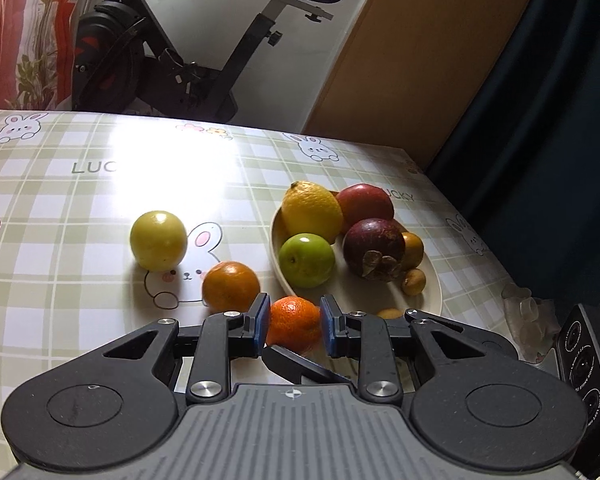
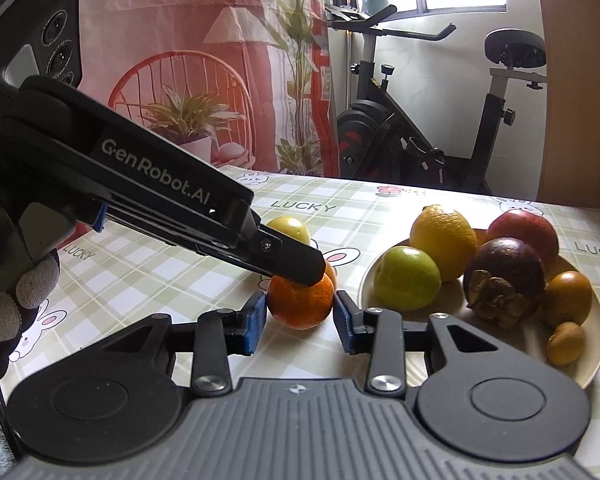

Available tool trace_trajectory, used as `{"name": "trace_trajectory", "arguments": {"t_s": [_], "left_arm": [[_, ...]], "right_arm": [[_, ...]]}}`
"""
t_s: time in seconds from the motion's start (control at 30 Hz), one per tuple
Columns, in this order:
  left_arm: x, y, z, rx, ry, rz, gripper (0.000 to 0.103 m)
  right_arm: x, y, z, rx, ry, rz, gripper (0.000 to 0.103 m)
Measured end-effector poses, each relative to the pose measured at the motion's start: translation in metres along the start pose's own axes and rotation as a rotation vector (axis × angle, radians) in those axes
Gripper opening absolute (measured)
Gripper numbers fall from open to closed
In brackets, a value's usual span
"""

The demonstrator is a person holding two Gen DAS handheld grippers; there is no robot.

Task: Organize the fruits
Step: 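Carry the tangerine onto the plate and open the left tool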

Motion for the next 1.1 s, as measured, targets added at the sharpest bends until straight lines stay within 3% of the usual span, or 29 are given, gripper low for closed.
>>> {"name": "trace_trajectory", "arguments": {"t_s": [0.37,0.53,0.77,0.9,1.1], "left_arm": [[0.024,-0.051,-0.04,0.002,0.029,-0.069,0.028],[0.028,-0.054,-0.055,0.006,0.046,-0.064,0.028],[0.03,-0.048,-0.06,0.022,0.055,-0.047,0.028],[0.029,-0.047,-0.056,0.041,0.03,-0.03,0.028],[0.026,-0.043,-0.03,0.087,-0.068,-0.016,0.03]], "right_arm": [[-0.004,-0.058,0.019,-0.065,-0.031,-0.104,0.039],[-0.003,-0.07,0.015,-0.08,-0.016,-0.154,0.039],[-0.003,-0.065,0.007,-0.095,0.017,-0.13,0.039],[-0.003,-0.065,0.005,-0.096,0.036,-0.121,0.04],[-0.007,-0.067,0.012,-0.069,-0.004,-0.125,0.042]]}}
Point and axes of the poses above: each gripper's, at about its wrist camera, not at the fingertips, and z roughly against the way its jaws point, y to its left, x to its top, the point moved 1 cm from there along -z, roughly the way its jaws point, and after that the axes turned 10 degrees about y, right-handed, at the moved point
